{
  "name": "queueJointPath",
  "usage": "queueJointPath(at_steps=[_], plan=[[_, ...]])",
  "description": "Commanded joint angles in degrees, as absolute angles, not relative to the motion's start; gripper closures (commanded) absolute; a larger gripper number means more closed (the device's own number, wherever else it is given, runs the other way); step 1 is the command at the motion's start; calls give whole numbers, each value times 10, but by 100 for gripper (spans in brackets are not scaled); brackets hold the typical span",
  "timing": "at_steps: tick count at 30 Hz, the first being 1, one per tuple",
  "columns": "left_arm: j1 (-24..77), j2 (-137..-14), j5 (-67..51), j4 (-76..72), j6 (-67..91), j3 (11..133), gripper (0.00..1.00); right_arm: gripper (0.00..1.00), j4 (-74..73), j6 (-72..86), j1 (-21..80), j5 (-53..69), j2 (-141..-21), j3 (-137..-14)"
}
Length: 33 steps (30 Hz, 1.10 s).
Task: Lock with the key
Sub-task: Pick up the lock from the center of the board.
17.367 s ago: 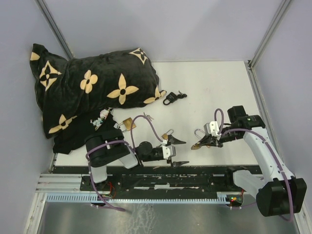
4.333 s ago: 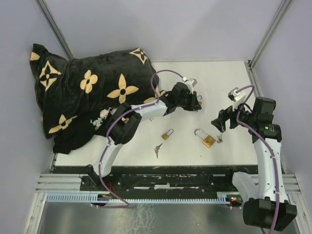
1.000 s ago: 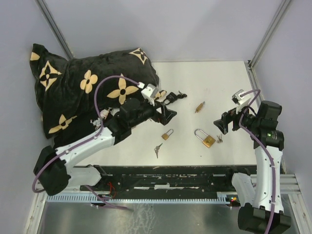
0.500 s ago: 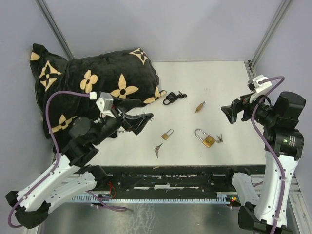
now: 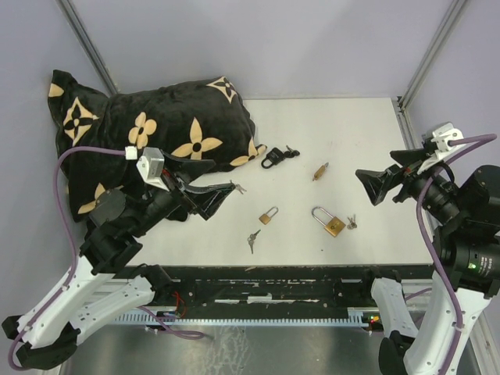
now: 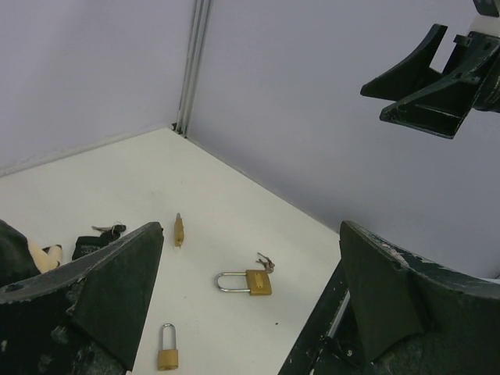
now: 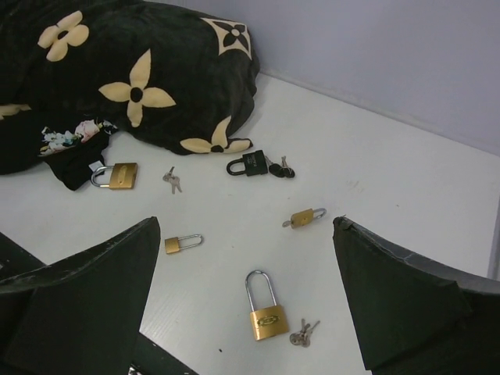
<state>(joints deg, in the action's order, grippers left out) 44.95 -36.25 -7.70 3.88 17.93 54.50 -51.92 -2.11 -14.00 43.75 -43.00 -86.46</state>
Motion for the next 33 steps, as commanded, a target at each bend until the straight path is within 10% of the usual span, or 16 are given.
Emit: queueJointPath(at_steps=[1,19,26,33], plan=[[447,-346,-80,54,193,570,1,1,-497,41,-144,434,-414,-870],[447,-365,-82,8,209,487,1,1,-425,14,-146,369,-352,-751],[453,-580,-130,-158,180,421,11,1,-455,-73,-146,451,-549,-661],[455,-827,-211,-302,132,473,12,1,-569,-596,-146,601,-707,-669]])
